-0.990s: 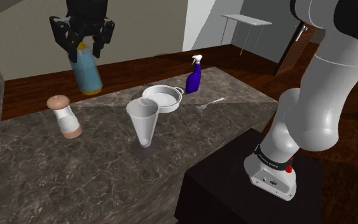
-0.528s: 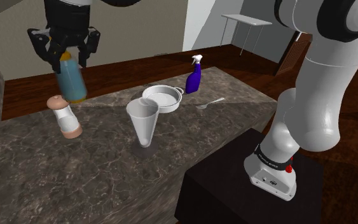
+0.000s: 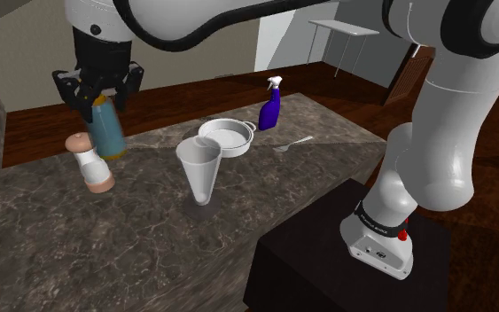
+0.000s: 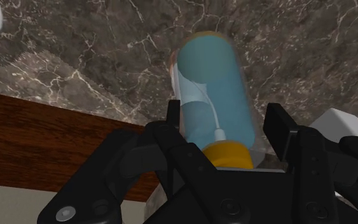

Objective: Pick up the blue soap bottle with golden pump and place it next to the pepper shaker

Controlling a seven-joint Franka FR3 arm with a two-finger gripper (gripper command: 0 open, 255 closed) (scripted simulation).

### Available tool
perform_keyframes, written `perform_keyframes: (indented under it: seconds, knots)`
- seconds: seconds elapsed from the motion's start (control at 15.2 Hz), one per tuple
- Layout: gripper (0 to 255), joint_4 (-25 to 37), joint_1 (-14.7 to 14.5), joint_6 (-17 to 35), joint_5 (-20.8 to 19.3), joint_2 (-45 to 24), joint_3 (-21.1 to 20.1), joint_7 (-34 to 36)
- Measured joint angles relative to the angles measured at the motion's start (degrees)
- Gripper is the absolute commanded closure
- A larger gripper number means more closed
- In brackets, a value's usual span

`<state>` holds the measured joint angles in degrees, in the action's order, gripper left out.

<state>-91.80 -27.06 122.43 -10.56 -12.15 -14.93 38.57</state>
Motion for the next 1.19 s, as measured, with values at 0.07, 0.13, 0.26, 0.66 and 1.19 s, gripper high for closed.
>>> perform_keyframes:
  seconds: [0.07,0.13,0.26,0.66,1.19]
  knots:
    - [255,-0.5,0.0,0.7,-0.1,-0.2,0.0,0.2]
    - [255,-1.2,0.0,1.4,-0.2,-0.3,0.1,0.2]
    - [255,-2.9,0.0,3.1,-0.4,-0.2,0.1,0.6]
    - [255,-6.5,0.0,7.3,-1.1,-0.9,0.3,1.4]
    - [255,-10.5,-0.1,12.8,-2.4,-2.5,0.7,2.6]
